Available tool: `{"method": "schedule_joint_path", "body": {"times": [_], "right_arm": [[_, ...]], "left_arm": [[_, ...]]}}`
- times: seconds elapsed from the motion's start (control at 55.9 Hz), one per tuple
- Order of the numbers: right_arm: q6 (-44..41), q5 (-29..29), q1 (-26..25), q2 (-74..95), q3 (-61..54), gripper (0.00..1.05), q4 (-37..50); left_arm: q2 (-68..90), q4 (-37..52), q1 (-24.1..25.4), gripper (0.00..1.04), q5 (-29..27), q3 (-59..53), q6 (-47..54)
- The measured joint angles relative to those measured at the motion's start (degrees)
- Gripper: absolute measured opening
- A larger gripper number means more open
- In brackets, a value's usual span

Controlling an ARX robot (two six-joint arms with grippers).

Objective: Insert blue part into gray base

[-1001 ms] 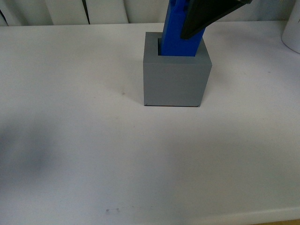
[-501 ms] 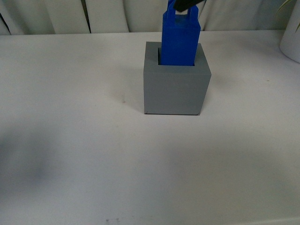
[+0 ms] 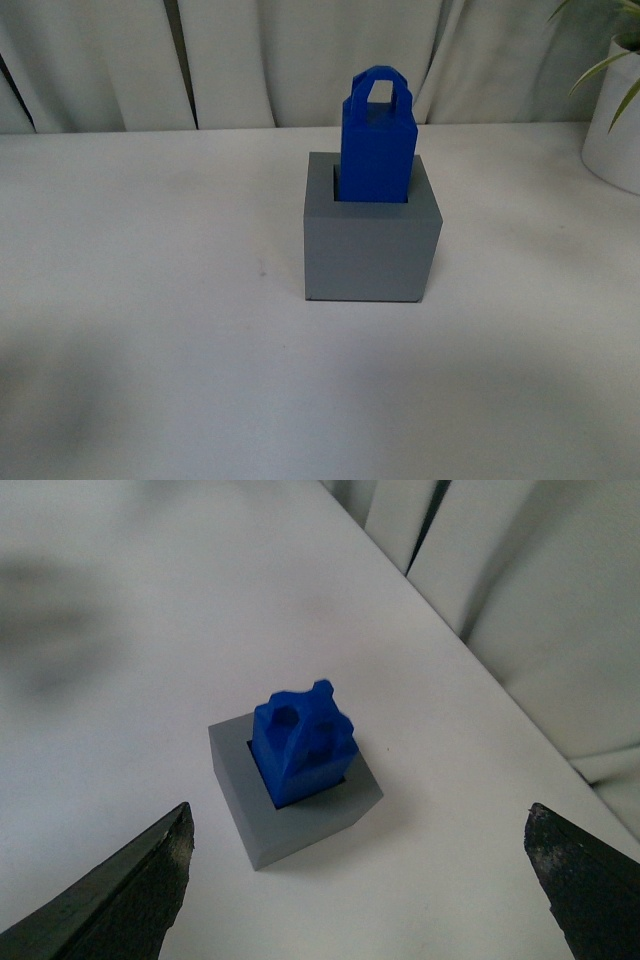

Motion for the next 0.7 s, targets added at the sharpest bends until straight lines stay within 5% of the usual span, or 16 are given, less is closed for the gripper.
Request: {"method": "schedule_joint_path", "body": {"times": [0.197,0.322,0.608,0.626,0.697], "right_arm": [[13.09,-5.11,-7.45,-10.86,-22.84,0.97,17.75],[21.18,-3.39,-10.62,-14.69,-35.12,0.97,28.00],[25.20,-3.08,-11.13,-15.32,-38.49,0.97,29.44],[25.86,-1.92,-10.99,-15.30,-38.69,0.97,30.08],[32.89,19.71,-7.08,-15.82,-46.14,0.84,50.90]], "left_arm": [[0.00,0.00,0.00,0.99,0.00,0.00,0.02],[0.00,0.00,0.00,0.99,0.00,0.00,0.02],[0.00,0.00,0.00,0.99,0.00,0.00,0.00],[0.00,0.00,0.00,0.99,0.00,0.00,0.02],[0.00,0.00,0.00,0.99,0.00,0.00,0.00]]}}
